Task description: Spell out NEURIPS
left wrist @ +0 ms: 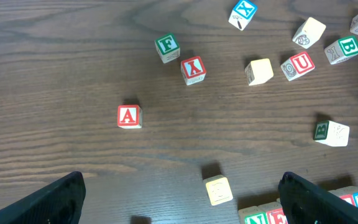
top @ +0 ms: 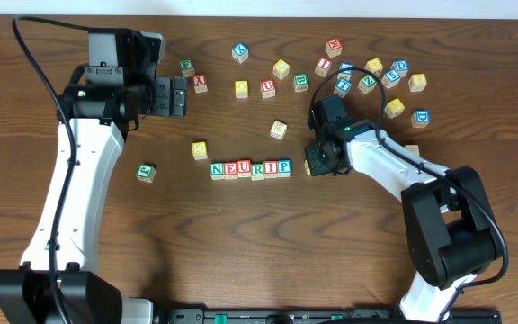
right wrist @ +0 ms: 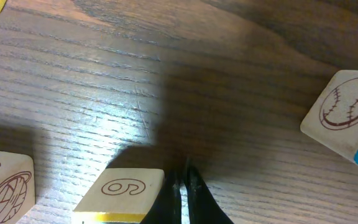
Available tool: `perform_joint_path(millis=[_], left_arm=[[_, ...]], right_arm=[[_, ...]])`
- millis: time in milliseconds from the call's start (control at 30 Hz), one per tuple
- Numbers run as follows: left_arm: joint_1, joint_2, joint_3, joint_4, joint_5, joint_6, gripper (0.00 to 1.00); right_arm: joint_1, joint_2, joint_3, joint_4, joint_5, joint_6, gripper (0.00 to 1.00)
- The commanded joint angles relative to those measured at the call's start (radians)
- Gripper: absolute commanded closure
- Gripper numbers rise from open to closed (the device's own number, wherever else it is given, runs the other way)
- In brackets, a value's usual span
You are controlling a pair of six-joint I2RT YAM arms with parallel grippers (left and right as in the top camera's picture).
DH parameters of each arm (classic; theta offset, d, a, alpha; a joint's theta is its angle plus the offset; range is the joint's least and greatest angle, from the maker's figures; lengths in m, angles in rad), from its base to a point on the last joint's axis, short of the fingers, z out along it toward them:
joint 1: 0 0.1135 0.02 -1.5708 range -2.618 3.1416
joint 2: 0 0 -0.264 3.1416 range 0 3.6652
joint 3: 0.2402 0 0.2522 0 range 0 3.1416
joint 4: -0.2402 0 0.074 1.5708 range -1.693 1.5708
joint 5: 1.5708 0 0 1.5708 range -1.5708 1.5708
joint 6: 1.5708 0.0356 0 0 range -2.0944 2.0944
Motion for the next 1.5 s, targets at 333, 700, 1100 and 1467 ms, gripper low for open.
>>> perform_joint_path(millis=[333,700,1100,1467], left_arm=[[0.003,-0.004,0.025,0.0,0.006,0.011,0.02],[0.003,-0.004,0.025,0.0,0.006,0.011,0.02],[0.003,-0.004,0.025,0.0,0.006,0.011,0.02],[0.003,-0.004,0.025,0.0,0.006,0.011,0.02]], right_arm=[[0.013,0.001,0.001,-0.027,-0.029,0.021,0.99],[0.014,0.001,0.001,-0.063,-0.03,0.027,0.99],[0.044,0.002,0.001,-0.026,-0.059,0.034,0.99],[0.053,0.001,0.001,-0.012,-0.059,0.039,0.99]])
